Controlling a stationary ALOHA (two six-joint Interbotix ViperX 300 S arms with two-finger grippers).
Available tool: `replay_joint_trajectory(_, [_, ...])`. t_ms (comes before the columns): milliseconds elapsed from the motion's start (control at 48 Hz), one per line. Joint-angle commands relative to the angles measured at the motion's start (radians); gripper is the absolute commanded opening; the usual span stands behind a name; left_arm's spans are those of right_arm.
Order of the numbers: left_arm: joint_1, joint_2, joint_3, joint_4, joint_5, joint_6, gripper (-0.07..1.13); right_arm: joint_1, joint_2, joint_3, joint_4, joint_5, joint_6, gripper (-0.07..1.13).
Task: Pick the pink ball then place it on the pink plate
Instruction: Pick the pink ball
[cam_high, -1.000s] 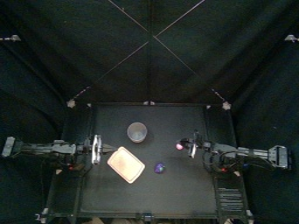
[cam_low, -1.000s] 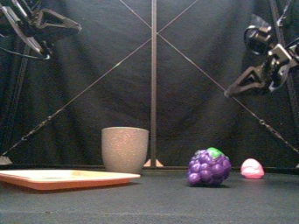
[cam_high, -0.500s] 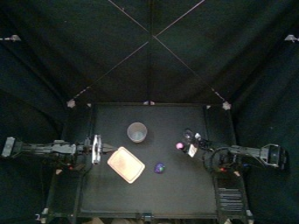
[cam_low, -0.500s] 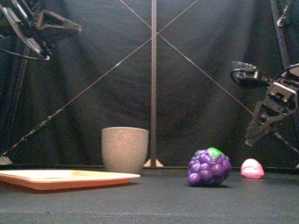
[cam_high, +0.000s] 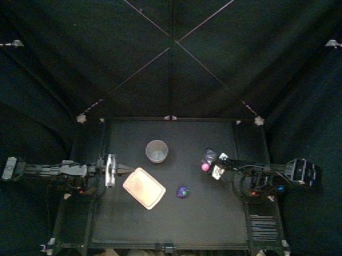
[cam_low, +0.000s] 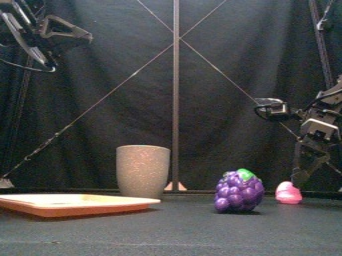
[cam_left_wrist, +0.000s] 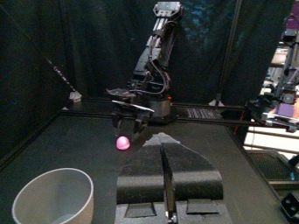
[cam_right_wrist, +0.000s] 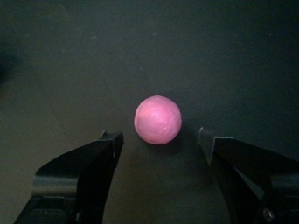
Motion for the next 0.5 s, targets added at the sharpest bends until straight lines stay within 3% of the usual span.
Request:
replay_joint_trajectory(21, [0.002,0.006,-0.014,0.0,-0.011,0.002,0.05,-0.006,0.032,-0.037,-0.012,-0.005,-0.002,1.0])
replay_joint_trajectory(292, [0.003,0.005,-0.012,0.0,-0.011,0.002,0.05,-0.015,0.124,-0.086,-0.021,-0.005,0.0,0.97])
replay_joint_trajectory(500, [0.002,0.005,-0.012,0.002,-0.011,0.002,0.05,-0.008,0.166,-0.104,-0.015,-0.006,0.0,0.74])
